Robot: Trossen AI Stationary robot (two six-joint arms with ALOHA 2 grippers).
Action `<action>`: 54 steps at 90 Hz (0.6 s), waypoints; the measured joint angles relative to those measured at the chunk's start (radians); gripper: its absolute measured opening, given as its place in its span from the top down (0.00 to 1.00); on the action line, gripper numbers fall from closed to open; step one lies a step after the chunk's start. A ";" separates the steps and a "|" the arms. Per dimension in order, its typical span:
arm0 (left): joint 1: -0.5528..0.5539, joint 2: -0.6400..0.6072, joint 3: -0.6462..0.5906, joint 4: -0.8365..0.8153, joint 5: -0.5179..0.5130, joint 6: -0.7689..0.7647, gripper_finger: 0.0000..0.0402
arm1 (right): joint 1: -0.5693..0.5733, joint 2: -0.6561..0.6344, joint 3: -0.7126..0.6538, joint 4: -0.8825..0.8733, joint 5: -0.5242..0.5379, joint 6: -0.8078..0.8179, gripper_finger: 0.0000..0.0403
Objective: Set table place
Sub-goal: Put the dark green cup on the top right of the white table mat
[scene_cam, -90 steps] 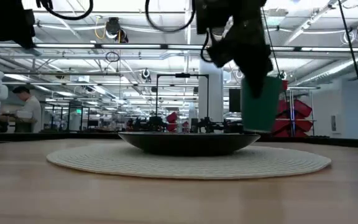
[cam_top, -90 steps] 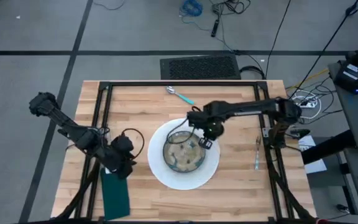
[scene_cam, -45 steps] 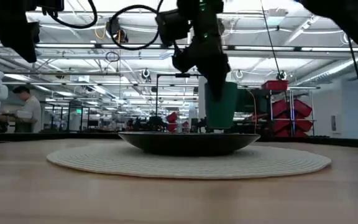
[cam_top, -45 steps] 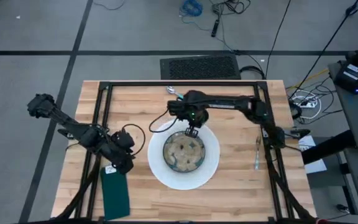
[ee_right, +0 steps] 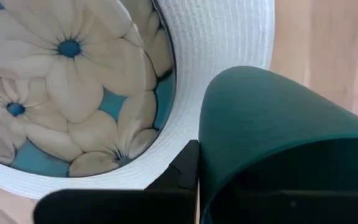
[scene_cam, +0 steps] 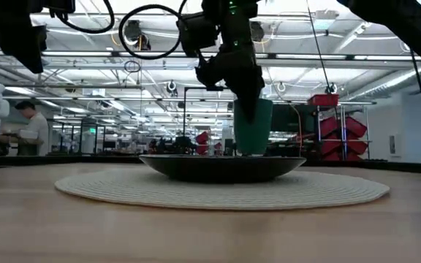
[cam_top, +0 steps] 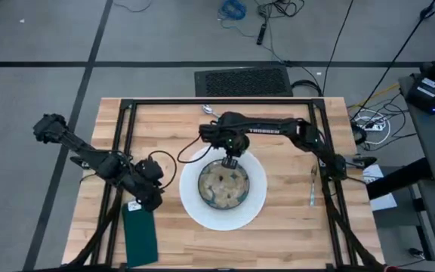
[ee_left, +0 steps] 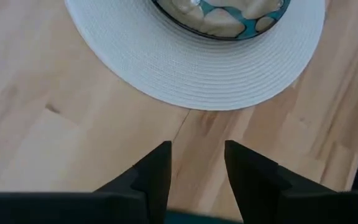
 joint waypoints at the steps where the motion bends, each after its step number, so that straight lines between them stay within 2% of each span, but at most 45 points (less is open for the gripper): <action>1: 0.000 0.000 0.000 0.000 0.000 0.000 0.67 | 0.000 0.000 0.000 0.001 -0.001 0.000 1.00; 54: 0.000 0.000 0.000 0.007 0.048 -0.027 0.67 | -0.003 0.034 -0.001 0.044 0.000 0.043 1.00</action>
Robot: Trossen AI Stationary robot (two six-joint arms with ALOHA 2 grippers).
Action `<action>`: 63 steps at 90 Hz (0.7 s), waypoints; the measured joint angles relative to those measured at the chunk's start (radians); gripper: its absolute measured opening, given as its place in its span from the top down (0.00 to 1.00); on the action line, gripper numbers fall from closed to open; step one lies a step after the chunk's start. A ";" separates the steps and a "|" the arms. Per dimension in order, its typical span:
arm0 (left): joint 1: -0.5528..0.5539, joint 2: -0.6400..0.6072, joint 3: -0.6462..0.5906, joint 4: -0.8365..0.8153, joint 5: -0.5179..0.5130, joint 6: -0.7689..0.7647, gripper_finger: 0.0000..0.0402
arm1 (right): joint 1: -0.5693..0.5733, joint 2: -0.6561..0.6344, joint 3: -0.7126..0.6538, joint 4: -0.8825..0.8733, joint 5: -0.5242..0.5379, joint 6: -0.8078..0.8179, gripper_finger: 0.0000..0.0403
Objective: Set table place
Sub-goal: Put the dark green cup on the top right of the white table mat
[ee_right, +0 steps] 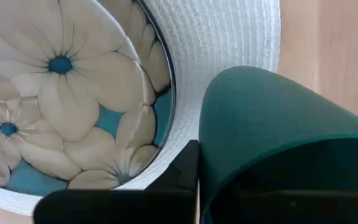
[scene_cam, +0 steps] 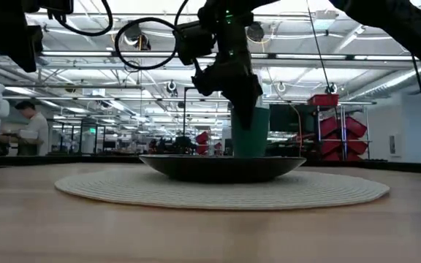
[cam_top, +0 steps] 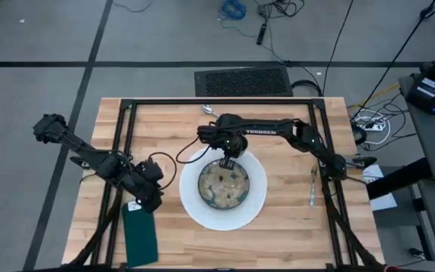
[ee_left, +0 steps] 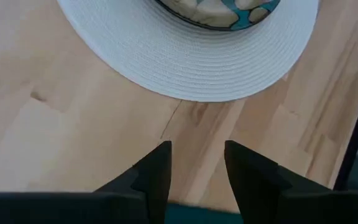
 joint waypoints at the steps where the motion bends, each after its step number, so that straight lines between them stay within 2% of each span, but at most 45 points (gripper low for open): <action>1: 0.000 0.000 0.000 0.000 0.000 0.000 0.67 | 0.000 0.000 0.000 0.001 0.000 0.001 1.00; 48: 0.000 0.000 0.000 -0.002 -0.001 0.000 0.67 | -0.006 0.000 -0.066 0.046 0.005 0.044 1.00; 63: 0.000 0.000 0.000 -0.003 -0.001 0.000 0.67 | -0.006 0.000 -0.066 0.046 0.016 0.056 0.95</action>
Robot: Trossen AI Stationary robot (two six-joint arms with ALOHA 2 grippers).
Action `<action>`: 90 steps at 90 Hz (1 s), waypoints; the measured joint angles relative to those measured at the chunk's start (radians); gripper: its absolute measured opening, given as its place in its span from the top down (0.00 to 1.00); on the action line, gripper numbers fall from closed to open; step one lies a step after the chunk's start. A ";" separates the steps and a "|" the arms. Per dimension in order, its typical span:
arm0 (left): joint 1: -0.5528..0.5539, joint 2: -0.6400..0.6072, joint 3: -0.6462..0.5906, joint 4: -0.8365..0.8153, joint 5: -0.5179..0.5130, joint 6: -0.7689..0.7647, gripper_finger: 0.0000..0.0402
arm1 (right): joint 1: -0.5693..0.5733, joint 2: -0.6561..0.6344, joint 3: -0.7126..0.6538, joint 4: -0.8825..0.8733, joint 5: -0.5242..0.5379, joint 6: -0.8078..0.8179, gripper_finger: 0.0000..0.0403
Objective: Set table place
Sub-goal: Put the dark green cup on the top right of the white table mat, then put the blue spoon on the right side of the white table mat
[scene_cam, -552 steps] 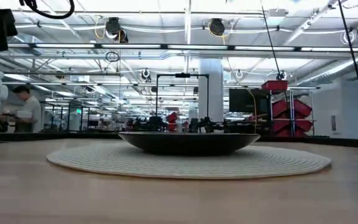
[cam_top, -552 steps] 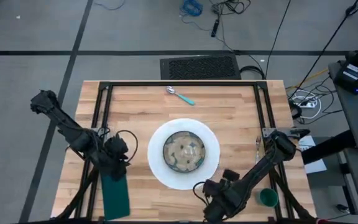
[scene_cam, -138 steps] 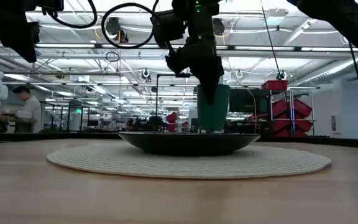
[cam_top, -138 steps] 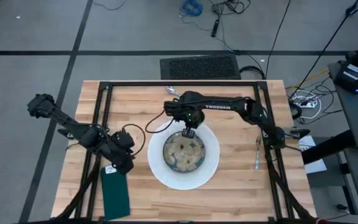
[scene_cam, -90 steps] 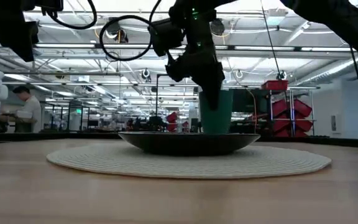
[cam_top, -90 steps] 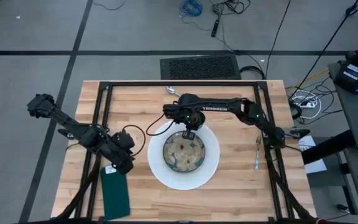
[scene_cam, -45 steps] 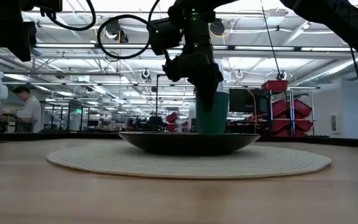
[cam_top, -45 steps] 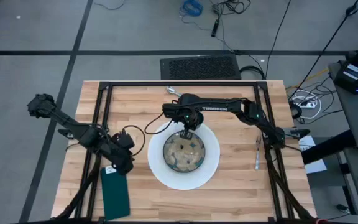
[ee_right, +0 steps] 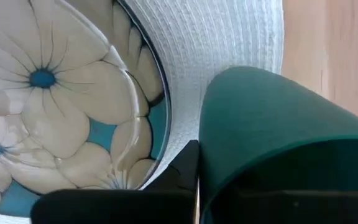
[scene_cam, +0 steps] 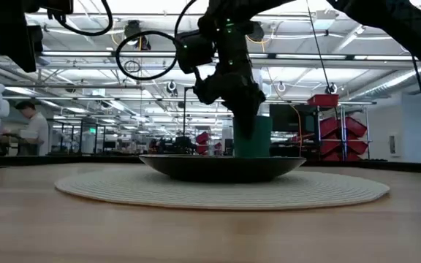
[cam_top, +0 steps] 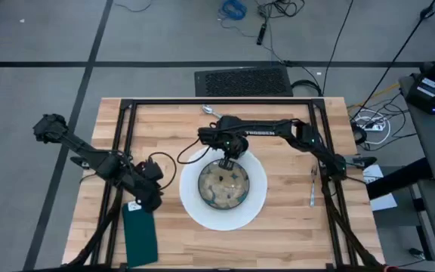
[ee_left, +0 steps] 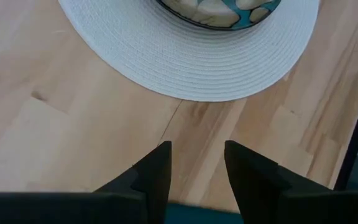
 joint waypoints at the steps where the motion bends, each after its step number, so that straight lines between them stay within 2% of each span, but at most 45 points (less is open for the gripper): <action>1: 0.000 0.000 0.000 0.000 0.000 0.000 0.67 | 0.000 0.000 0.000 0.000 0.002 0.002 0.94; 27: 0.000 0.000 0.000 0.000 -0.004 0.000 0.67 | 0.000 -0.007 0.000 -0.013 0.020 0.023 0.75; 44: 0.000 0.000 0.000 0.001 -0.004 0.000 0.67 | 0.001 -0.065 0.000 -0.031 0.017 0.023 0.67; 71: 0.000 0.000 0.000 0.001 -0.010 0.000 0.67 | 0.002 -0.205 0.000 -0.041 0.013 0.080 0.64; 90: 0.000 0.000 0.000 0.005 -0.114 0.000 0.67 | 0.042 -0.333 0.000 -0.037 0.015 0.171 0.64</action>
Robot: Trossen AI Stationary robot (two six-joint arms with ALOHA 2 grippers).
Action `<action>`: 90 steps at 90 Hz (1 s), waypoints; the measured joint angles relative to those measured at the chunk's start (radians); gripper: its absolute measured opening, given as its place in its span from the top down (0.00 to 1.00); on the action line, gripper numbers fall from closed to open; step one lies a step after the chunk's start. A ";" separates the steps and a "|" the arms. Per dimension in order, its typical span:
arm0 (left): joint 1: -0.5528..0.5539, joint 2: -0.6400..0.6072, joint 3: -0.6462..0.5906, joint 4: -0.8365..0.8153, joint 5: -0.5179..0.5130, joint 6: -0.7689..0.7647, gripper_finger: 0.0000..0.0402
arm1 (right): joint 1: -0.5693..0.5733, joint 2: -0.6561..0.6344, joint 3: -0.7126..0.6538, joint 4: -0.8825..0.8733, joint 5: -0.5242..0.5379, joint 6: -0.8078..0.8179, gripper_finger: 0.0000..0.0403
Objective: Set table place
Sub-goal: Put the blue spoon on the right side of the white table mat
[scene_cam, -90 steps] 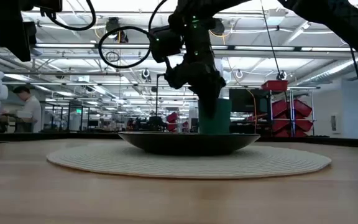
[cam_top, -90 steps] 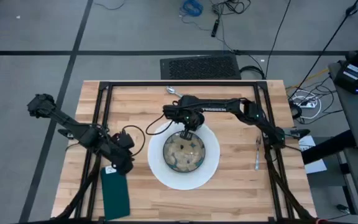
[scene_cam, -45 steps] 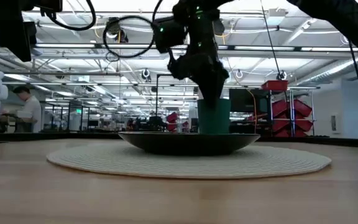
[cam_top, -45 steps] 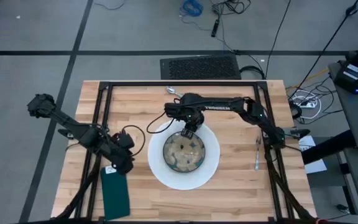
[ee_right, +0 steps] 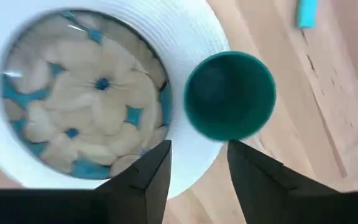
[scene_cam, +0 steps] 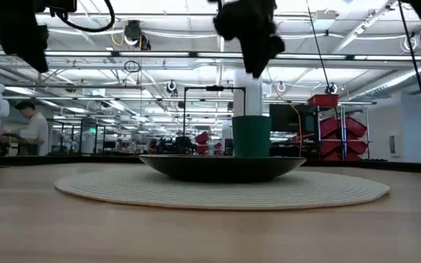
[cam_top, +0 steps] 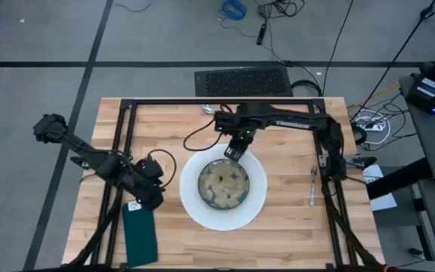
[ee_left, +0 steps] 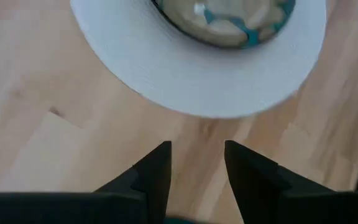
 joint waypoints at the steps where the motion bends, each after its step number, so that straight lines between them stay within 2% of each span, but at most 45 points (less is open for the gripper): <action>1: 0.000 0.000 0.000 0.000 -0.005 0.000 0.67 | 0.003 -0.007 0.000 0.000 0.000 0.003 0.64; 21: 0.000 0.000 0.000 0.058 -0.042 -0.002 0.67 | 0.087 -0.109 0.000 0.005 0.063 0.018 0.64; 37: 0.000 0.000 0.000 0.117 0.015 -0.003 0.67 | 0.160 -0.135 0.000 0.061 0.130 0.045 0.64; 53: 0.000 0.000 0.002 0.124 0.037 0.018 0.67 | 0.197 -0.131 0.000 0.160 0.133 0.105 0.69; 58: 0.000 -0.003 0.009 0.123 0.041 0.053 0.67 | 0.192 -0.128 0.000 0.170 0.138 0.138 0.72; 66: 0.000 -0.019 0.029 0.124 0.043 0.104 0.67 | 0.172 -0.127 0.000 0.168 0.202 0.216 0.81; 78: 0.000 -0.055 0.040 0.126 0.041 0.170 0.67 | 0.106 -0.127 0.000 0.182 0.217 0.211 0.97; 90: 0.000 -0.110 0.042 0.109 0.010 0.212 0.67 | 0.010 -0.119 0.000 0.215 0.219 0.173 0.98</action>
